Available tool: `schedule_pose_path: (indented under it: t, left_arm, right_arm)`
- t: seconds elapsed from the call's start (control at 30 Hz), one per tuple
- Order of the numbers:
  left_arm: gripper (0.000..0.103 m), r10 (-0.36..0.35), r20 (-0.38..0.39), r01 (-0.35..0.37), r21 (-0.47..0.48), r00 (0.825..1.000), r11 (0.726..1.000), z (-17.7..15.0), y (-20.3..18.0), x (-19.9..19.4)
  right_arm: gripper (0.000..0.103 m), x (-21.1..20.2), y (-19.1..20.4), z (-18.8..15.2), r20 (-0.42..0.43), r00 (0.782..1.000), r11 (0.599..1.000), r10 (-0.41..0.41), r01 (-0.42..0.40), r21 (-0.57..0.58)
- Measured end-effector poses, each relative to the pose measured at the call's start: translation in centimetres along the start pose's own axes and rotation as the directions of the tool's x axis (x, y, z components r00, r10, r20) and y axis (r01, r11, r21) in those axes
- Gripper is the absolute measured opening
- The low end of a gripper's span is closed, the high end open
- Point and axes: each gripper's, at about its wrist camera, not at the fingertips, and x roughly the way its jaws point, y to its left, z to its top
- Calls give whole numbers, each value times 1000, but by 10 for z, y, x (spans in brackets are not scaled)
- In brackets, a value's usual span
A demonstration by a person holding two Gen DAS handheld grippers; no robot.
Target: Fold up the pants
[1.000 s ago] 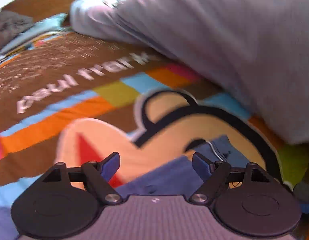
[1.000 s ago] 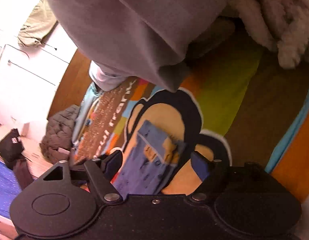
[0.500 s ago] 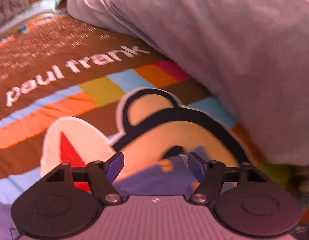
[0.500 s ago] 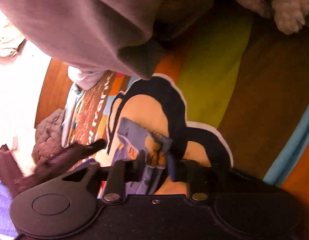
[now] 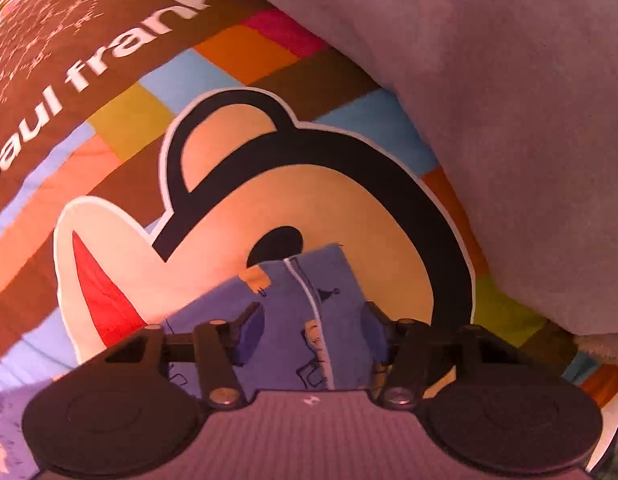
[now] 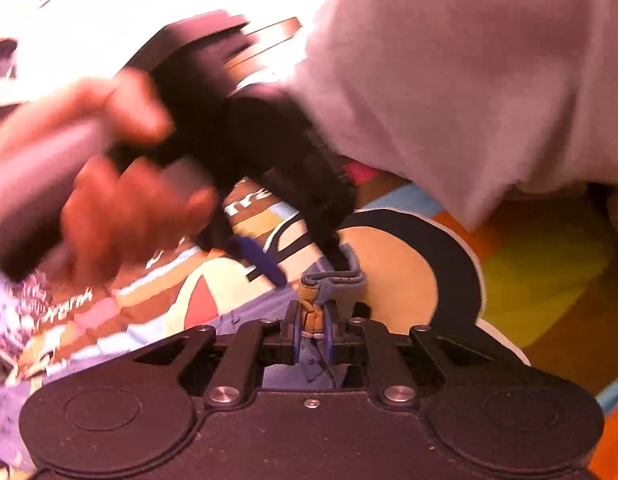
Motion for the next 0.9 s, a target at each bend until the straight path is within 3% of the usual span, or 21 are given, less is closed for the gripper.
schedule_pose_path:
  t: [0.17, 0.3, 0.33, 0.4, 0.47, 0.53, 0.63, 0.73, 0.9]
  left_arm:
    - [73, 38, -47, -34, 85, 998, 996, 0, -24, 5]
    - [77, 123, -78, -112, 134, 989, 985, 0, -38, 16]
    - [73, 154, -85, -142, 134, 984, 981, 0, -39, 19]
    - [46, 200, -98, -185, 147, 975, 972, 0, -42, 23]
    - [16, 203, -112, -185, 155, 973, 970, -1, -43, 24]
    - [12, 205, -92, -190, 150, 974, 970, -4, -42, 18]
    - [11, 138, -47, -134, 87, 989, 987, -11, -27, -1]
    - [11, 20, 9, -19, -46, 1000, 999, -21, 6, -26]
    - [11, -114, 133, 140, -209, 985, 968, -61, 71, -72]
  right_arm:
    - [12, 11, 17, 2, -24, 1000, 998, 15, -16, -62]
    - [12, 19, 19, 4, -40, 999, 997, 25, -28, -73]
    - [12, 20, 19, 4, -47, 999, 997, 26, -30, -73]
    - [12, 21, 19, 6, -51, 998, 997, 27, -31, -74]
    - [12, 21, 20, 6, -53, 998, 996, 28, -32, -77]
    - [12, 21, 20, 6, -59, 998, 996, 39, -43, -78]
    - [12, 16, 21, 10, -53, 997, 995, 48, -53, -89]
    - [12, 8, 26, 10, -25, 998, 990, 61, -64, -127]
    - [12, -13, 42, 17, 31, 989, 976, 144, -137, -170]
